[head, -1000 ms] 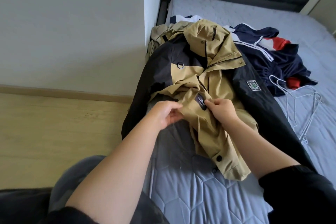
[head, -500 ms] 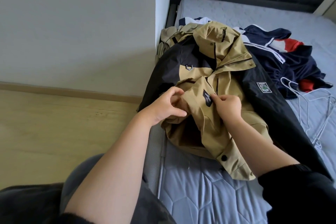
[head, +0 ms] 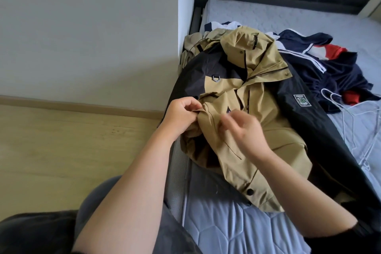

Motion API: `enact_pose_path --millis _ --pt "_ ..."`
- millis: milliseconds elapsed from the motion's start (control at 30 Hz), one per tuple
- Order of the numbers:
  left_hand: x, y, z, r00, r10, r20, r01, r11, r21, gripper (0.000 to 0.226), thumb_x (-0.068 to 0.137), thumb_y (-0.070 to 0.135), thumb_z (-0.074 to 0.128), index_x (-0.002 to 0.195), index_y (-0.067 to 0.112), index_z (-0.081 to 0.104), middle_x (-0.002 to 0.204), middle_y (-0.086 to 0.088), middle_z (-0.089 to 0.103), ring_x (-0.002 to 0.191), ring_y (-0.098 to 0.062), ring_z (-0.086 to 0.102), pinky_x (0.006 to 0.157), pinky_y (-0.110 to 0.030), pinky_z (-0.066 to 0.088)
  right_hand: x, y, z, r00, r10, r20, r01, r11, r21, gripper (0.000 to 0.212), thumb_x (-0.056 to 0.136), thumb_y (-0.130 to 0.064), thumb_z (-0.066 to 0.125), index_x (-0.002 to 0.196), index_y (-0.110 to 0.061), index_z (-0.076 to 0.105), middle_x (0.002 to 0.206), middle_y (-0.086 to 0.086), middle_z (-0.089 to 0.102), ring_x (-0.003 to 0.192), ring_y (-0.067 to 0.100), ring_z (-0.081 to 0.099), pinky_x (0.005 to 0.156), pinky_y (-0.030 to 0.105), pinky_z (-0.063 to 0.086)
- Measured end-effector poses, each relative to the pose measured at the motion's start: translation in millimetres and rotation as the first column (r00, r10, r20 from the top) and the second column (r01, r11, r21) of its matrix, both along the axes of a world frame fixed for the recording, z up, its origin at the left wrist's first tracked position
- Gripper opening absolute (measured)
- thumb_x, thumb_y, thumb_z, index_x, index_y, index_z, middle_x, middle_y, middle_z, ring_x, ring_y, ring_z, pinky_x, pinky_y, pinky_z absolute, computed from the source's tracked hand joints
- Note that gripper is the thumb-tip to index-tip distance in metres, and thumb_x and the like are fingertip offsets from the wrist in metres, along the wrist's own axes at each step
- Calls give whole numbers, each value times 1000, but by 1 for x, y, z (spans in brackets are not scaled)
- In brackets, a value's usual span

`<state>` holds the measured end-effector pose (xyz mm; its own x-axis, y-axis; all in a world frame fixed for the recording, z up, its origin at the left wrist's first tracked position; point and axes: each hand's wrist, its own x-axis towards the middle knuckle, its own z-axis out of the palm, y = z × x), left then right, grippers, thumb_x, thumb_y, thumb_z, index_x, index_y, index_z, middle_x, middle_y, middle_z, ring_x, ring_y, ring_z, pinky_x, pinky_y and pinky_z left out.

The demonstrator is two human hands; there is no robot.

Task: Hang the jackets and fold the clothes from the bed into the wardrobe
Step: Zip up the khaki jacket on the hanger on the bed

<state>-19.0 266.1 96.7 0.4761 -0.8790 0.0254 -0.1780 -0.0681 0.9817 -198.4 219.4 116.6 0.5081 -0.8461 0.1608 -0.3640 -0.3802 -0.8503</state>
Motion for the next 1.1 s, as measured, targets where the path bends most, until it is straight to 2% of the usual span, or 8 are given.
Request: enact_pose_path --millis 133,400,500,600,733,833,933,1100 --pt "2 0 2 996 75 -46 -77 996 -35 33 74 1 66 63 32 70 57 16 61 55 5 56 51 -11 43 8 15 -13 903 60 -426 -180 952 -246 22 74 -31 67 74 -16 52 75 -7 51 76 16 50 68 28 39" --pt "15 14 0 827 560 -52 -557 828 61 46 70 -10 40 62 28 65 65 9 50 59 -9 47 49 -16 39 26 0 -13 892 -235 -386 -105 723 -683 25 55 11 53 68 -9 49 63 6 51 61 29 47 63 33 28" --pt "22 18 -7 711 687 -153 -662 726 187 46 71 -9 31 63 24 62 66 3 52 54 -13 45 45 -20 35 37 0 -19 874 -62 -482 -264 772 -578 21 60 5 55 73 -11 51 71 5 53 69 29 49 63 35 37" --pt "21 25 -18 720 685 -106 -619 704 348 44 77 -7 33 78 19 69 82 -3 63 63 -19 55 53 -24 45 36 -5 -30 739 313 -597 -459 882 -105 17 77 -21 62 93 -21 56 92 -3 53 91 20 53 79 32 45" --pt "2 22 -20 716 404 570 -519 854 46 47 69 -10 43 97 13 73 105 -6 68 103 -28 56 88 -38 47 10 -11 -44 859 331 -390 -317 943 102 20 92 -42 55 97 -24 63 91 -10 60 85 7 56 75 18 42" --pt "-45 13 -25 537 143 832 40 980 -194 42 70 -3 41 95 5 73 103 -9 69 107 -31 56 98 -43 41 -27 -21 -53 978 -46 -204 55 998 35 15 94 -27 53 93 -21 67 90 -9 62 83 7 55 72 21 38" --pt "-94 10 -50 434 -292 852 338 930 146 41 89 7 41 125 8 61 134 -13 55 133 -31 38 111 -44 26 -80 -31 -67 841 -529 -110 533 846 5 25 87 -9 48 97 -20 67 99 -3 62 90 12 53 82 25 38" --pt "-110 5 -101 350 -670 655 214 738 640 52 101 42 19 151 29 18 160 -2 10 147 -19 -4 118 -46 -3 -165 -42 -103 437 -890 -128 832 346 434 39 83 6 43 113 -6 65 90 18 67 77 17 67 69 22 53"
